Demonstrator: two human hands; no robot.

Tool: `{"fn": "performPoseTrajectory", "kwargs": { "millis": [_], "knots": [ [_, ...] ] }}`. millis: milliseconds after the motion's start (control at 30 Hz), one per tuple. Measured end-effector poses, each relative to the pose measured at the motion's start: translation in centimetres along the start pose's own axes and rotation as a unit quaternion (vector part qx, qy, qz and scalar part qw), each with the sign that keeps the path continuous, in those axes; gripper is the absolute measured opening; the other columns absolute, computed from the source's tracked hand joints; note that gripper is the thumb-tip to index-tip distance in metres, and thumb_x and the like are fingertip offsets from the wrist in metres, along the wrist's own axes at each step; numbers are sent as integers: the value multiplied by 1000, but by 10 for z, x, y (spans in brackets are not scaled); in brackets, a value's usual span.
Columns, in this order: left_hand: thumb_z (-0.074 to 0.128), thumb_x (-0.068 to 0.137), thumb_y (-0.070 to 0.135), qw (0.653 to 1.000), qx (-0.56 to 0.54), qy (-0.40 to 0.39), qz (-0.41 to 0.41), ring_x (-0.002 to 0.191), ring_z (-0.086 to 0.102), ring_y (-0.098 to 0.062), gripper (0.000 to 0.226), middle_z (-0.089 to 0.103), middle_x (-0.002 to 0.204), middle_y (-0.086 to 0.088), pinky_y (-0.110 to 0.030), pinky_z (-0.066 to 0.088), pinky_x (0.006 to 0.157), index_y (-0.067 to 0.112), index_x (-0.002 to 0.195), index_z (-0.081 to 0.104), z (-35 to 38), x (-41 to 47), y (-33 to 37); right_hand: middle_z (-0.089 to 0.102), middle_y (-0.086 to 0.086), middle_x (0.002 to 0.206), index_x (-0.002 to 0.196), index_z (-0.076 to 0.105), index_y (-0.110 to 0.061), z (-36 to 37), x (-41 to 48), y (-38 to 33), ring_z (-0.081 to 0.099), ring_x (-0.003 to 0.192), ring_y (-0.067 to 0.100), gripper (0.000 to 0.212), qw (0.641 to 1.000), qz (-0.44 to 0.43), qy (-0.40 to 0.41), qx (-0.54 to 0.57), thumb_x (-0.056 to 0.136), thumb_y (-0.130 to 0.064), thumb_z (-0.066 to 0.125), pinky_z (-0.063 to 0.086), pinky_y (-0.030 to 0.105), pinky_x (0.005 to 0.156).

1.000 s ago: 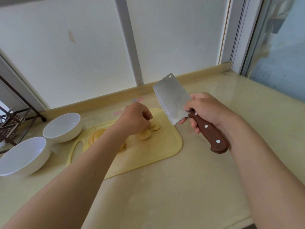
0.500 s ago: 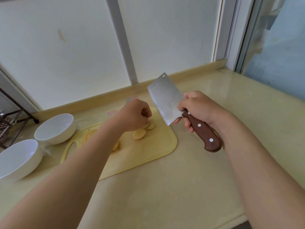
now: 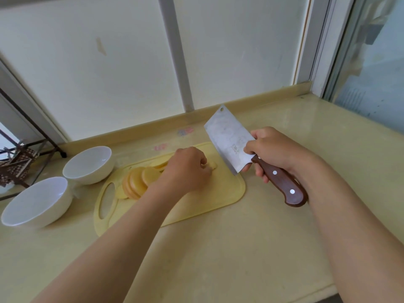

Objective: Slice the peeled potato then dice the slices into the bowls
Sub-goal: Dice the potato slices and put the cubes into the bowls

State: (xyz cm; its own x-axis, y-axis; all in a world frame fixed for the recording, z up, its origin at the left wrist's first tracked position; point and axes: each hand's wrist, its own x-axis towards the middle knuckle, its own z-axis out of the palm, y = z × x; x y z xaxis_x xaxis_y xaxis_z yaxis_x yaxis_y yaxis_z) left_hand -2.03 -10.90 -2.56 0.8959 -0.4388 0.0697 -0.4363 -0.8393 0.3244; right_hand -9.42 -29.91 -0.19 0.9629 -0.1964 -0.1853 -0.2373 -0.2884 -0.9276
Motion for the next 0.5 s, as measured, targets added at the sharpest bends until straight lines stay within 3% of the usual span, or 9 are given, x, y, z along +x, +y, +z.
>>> {"fn": "performPoseTrajectory", "kwargs": {
  "millis": [267,433,500],
  "knots": [
    [57,90,23,999,20,31,-7,87,63,-21,19,70,94,-5,-39,56,78,10,88,71,12,2,7,74,27,82,107,61,-2,-2,-1,-1,53,44,21,23,1000,-2,0,-6,92,-4,44,48,31,44],
    [53,89,10,999,4,39,9,92,61,-19,24,68,101,-1,-31,53,78,14,98,75,12,2,11,70,16,64,105,60,-5,-2,-2,-1,53,44,21,20,1000,8,-6,-13,93,-3,43,48,29,43],
    [52,88,8,999,5,39,20,89,60,-19,21,69,97,-4,-36,55,79,11,89,73,12,2,11,71,18,68,106,60,-6,-2,-3,0,54,43,20,21,1000,12,-10,-14,93,-4,44,48,29,43]
  ]
}}
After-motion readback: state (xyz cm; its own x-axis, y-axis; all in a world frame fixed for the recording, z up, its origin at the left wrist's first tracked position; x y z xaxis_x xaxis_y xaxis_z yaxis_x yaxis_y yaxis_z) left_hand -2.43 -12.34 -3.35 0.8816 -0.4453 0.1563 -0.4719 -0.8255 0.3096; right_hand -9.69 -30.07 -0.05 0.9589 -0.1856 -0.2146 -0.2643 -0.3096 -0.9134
